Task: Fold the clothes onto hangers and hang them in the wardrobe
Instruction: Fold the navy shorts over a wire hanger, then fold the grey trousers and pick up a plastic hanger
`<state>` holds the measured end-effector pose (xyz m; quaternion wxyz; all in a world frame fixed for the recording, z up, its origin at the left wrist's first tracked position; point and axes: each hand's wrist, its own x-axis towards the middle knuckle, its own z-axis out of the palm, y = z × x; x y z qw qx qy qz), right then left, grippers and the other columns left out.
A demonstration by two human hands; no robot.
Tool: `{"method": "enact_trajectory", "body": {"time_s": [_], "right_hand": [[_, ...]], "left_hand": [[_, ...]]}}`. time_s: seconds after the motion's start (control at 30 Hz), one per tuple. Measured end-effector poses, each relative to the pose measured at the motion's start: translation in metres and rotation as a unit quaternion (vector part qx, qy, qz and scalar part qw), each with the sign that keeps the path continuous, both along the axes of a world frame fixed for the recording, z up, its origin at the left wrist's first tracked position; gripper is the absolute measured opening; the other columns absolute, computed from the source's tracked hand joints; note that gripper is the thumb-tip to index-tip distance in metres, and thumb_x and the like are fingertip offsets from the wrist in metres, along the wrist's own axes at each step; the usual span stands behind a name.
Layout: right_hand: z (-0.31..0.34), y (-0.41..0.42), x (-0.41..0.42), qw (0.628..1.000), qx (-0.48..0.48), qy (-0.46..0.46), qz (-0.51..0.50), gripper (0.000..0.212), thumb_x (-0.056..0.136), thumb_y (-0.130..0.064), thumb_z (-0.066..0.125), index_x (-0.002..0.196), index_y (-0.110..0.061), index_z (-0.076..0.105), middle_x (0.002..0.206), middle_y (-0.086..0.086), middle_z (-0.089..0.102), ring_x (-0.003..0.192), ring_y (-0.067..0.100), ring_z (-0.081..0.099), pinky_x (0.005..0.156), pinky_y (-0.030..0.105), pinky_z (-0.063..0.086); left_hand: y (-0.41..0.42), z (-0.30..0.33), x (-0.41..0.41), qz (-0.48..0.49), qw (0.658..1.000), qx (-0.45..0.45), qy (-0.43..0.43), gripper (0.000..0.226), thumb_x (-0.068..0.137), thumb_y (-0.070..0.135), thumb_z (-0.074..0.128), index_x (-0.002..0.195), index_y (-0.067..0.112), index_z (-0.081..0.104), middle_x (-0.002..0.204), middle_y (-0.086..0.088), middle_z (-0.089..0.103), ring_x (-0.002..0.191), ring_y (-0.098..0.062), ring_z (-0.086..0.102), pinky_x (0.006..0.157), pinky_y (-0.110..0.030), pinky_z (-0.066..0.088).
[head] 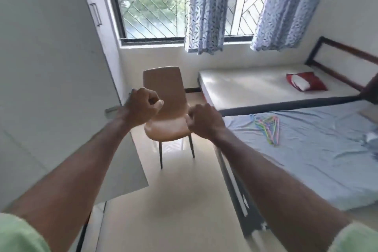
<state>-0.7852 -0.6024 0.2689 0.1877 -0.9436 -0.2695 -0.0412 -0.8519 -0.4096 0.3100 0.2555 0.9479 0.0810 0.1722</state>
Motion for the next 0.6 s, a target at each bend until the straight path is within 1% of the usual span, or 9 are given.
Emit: {"method": "enact_trajectory", "body": {"time_s": [0.03, 0.07, 0.17, 0.27, 0.33, 0.4, 0.47, 0.53, 0.6], "right_hand": [[-0.012, -0.038, 0.002, 0.999, -0.012, 0.016, -0.029, 0.027, 0.088, -0.033, 0.054, 0.09, -0.015, 0.074, 0.09, 0.011, 0.072, 0.085, 0.035, 0.07, 0.072, 0.036, 0.055], [-0.023, -0.072, 0.004, 0.998, -0.019, 0.027, -0.055, 0.026, 0.089, -0.032, 0.054, 0.092, -0.015, 0.073, 0.093, 0.013, 0.072, 0.088, 0.037, 0.069, 0.072, 0.037, 0.052], [-0.048, -0.171, 0.008, 0.99, -0.016, 0.053, -0.13, 0.026, 0.089, -0.034, 0.054, 0.086, -0.014, 0.069, 0.094, 0.015, 0.07, 0.091, 0.039, 0.067, 0.069, 0.036, 0.046], [-0.064, -0.275, 0.012, 0.98, -0.01, 0.052, -0.191, 0.027, 0.092, -0.034, 0.053, 0.085, -0.013, 0.069, 0.095, 0.015, 0.07, 0.09, 0.038, 0.066, 0.069, 0.037, 0.047], [-0.07, -0.351, 0.016, 0.971, -0.01, 0.056, -0.232, 0.026, 0.093, -0.034, 0.054, 0.088, -0.015, 0.071, 0.095, 0.016, 0.069, 0.091, 0.04, 0.065, 0.073, 0.039, 0.05], [-0.075, -0.428, 0.023, 0.96, -0.012, 0.052, -0.277, 0.026, 0.092, -0.036, 0.054, 0.089, -0.015, 0.071, 0.094, 0.017, 0.069, 0.091, 0.041, 0.066, 0.076, 0.042, 0.053], [-0.076, -0.497, 0.027, 0.949, -0.014, 0.057, -0.309, 0.027, 0.091, -0.037, 0.053, 0.088, -0.015, 0.07, 0.092, 0.015, 0.069, 0.089, 0.04, 0.066, 0.074, 0.041, 0.053], [-0.072, -0.56, 0.032, 0.937, -0.016, 0.062, -0.344, 0.027, 0.09, -0.036, 0.054, 0.084, -0.015, 0.069, 0.088, 0.013, 0.069, 0.086, 0.039, 0.066, 0.07, 0.04, 0.053], [-0.065, -0.609, 0.035, 0.929, -0.01, 0.056, -0.366, 0.025, 0.09, -0.035, 0.056, 0.082, -0.015, 0.068, 0.085, 0.012, 0.068, 0.083, 0.038, 0.065, 0.069, 0.038, 0.05]], "left_hand": [[-0.035, -0.01, 0.015, -0.03, 1.0, -0.002, 0.004, 0.037, 0.086, 0.02, 0.069, 0.052, 0.019, 0.056, 0.048, 0.006, 0.054, 0.051, -0.016, 0.057, 0.058, -0.033, 0.049], [-0.067, -0.018, 0.027, -0.057, 0.998, -0.009, 0.014, 0.037, 0.087, 0.02, 0.069, 0.052, 0.018, 0.056, 0.048, 0.004, 0.056, 0.052, -0.018, 0.059, 0.058, -0.035, 0.05], [-0.169, -0.036, 0.059, -0.146, 0.989, -0.016, 0.033, 0.032, 0.087, 0.019, 0.065, 0.057, 0.012, 0.061, 0.055, -0.008, 0.062, 0.06, -0.031, 0.064, 0.061, -0.042, 0.053], [-0.278, -0.055, 0.087, -0.201, 0.978, -0.024, 0.058, 0.033, 0.087, 0.022, 0.063, 0.059, 0.007, 0.059, 0.056, -0.014, 0.06, 0.062, -0.035, 0.064, 0.062, -0.043, 0.054], [-0.355, -0.072, 0.108, -0.232, 0.97, -0.013, 0.066, 0.034, 0.088, 0.021, 0.063, 0.058, 0.006, 0.057, 0.055, -0.011, 0.061, 0.061, -0.032, 0.062, 0.064, -0.042, 0.053], [-0.434, -0.08, 0.124, -0.266, 0.96, -0.011, 0.086, 0.034, 0.09, 0.021, 0.064, 0.059, 0.007, 0.058, 0.059, -0.01, 0.064, 0.061, -0.032, 0.062, 0.064, -0.043, 0.053], [-0.502, -0.084, 0.136, -0.293, 0.951, -0.03, 0.093, 0.036, 0.09, 0.019, 0.064, 0.057, 0.009, 0.055, 0.063, -0.013, 0.067, 0.063, -0.034, 0.064, 0.063, -0.043, 0.054], [-0.563, -0.083, 0.147, -0.314, 0.941, -0.055, 0.112, 0.032, 0.09, 0.019, 0.064, 0.06, 0.01, 0.059, 0.065, -0.013, 0.068, 0.065, -0.033, 0.067, 0.063, -0.042, 0.055], [-0.613, -0.081, 0.159, -0.338, 0.931, -0.066, 0.121, 0.031, 0.091, 0.02, 0.065, 0.06, 0.013, 0.061, 0.064, -0.011, 0.068, 0.062, -0.031, 0.064, 0.065, -0.043, 0.057]]}}
